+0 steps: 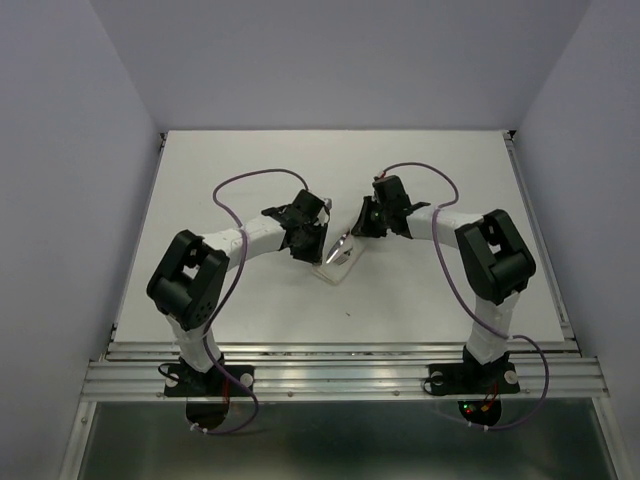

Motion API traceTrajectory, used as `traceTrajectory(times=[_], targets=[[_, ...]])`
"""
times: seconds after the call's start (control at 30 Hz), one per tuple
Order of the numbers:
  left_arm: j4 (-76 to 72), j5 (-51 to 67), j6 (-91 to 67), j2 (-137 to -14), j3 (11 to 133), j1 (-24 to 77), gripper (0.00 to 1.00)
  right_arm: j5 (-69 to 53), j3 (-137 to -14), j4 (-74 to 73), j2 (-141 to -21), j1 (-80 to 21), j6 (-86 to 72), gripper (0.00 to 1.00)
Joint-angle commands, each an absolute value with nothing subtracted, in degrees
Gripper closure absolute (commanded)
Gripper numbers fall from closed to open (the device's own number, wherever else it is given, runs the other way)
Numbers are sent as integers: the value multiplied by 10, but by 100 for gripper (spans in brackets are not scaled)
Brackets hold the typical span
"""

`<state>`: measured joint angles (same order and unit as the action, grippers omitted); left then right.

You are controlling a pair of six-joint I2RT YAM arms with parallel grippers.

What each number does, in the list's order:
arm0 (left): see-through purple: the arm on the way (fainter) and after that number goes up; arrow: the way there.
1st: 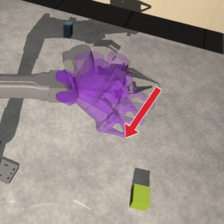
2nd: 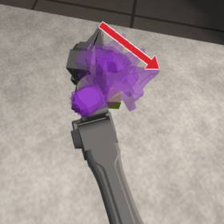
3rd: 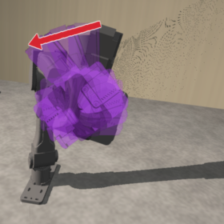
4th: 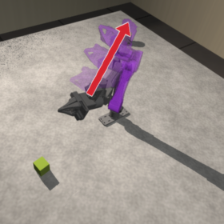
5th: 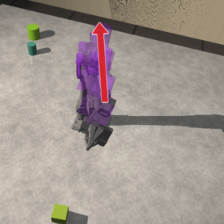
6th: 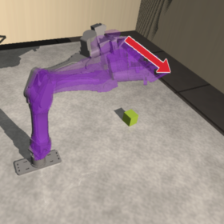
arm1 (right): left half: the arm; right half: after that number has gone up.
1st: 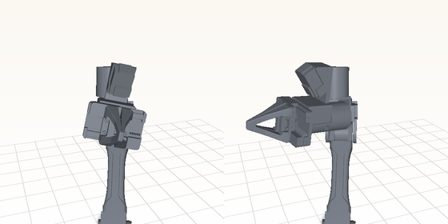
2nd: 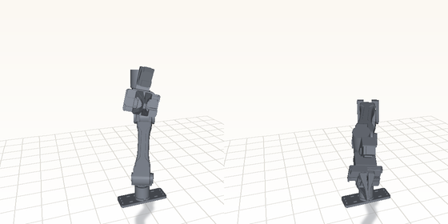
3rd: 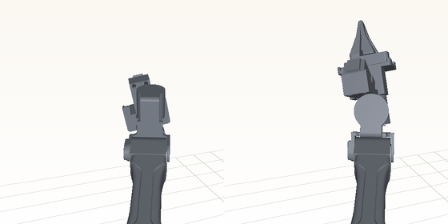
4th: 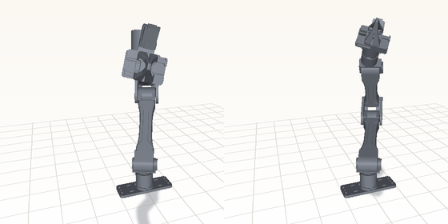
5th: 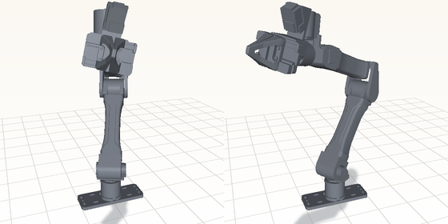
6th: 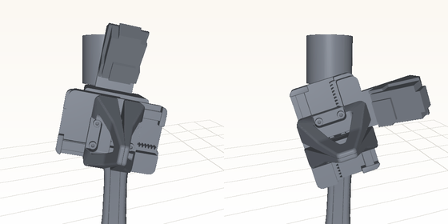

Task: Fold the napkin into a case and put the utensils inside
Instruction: Reset both arms

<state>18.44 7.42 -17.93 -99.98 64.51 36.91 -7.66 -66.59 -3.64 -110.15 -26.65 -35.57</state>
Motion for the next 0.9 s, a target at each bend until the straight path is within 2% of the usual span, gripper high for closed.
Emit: traceTrajectory(times=[0.0,0.13,0.17,0.2,0.23,0.27,0.37,0.5,0.63,0.87], targets=[[176,68,-175,-1005,639,365,64,-29,-679,-43,-1037,-266,-347,80],[174,64,-165,-1014,643,362,64,29,-681,-55,-977,-261,-344,71],[172,63,-162,-1018,644,362,64,44,-678,-59,-964,-253,-344,60],[171,62,-152,-1021,649,361,64,63,-668,-61,-950,-253,-351,52],[173,60,-149,-1032,655,360,64,127,-659,-68,-916,-246,-358,41],[180,57,-145,-1035,660,360,64,158,-648,-69,-898,-241,-360,20],[192,56,-137,-1018,674,359,63,265,-612,-76,-837,-236,-353,0],[216,30,-127,-955,695,355,53,358,-584,-103,-777,-236,-333,0],[248,15,-115,-882,737,333,51,428,-542,-133,-718,-236,-330,0],[232,-32,-95,-781,779,307,50,480,-468,-149,-607,-236,-372,0]])
